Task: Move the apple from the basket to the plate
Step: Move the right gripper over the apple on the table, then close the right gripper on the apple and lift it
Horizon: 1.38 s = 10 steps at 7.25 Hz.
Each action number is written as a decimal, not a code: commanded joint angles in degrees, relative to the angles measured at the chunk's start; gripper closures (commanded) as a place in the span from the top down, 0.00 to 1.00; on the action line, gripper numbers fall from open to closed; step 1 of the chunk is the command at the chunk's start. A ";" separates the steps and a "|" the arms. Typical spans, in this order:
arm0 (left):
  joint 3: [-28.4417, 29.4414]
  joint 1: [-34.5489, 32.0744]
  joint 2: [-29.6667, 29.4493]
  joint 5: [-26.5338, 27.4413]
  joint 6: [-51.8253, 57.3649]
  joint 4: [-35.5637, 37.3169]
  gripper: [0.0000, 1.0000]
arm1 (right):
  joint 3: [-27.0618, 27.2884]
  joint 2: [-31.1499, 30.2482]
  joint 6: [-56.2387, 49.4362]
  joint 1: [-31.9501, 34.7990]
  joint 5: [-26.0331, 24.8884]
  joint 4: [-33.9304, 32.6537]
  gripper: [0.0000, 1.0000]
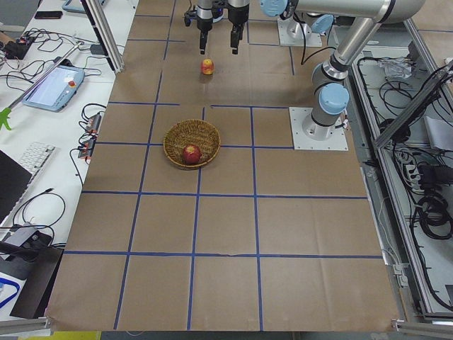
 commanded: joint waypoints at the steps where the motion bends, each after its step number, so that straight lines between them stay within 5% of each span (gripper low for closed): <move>1: 0.00 0.00 0.00 0.00 0.00 -0.05 0.99 | 0.29 5.03 0.62 1.39 -0.16 -5.38 1.00; 6: -0.01 -0.08 -0.44 -0.35 -0.09 -0.05 0.99 | 3.63 6.72 -0.34 1.40 -0.07 -6.10 0.97; 7: 0.00 -0.08 -0.53 -0.44 -0.18 0.12 0.99 | 3.20 6.63 -0.34 1.40 -0.16 -6.01 0.80; 10: 0.00 -0.08 -0.70 -0.61 -0.44 0.12 0.99 | 2.84 6.11 -0.34 0.78 0.01 -6.10 0.67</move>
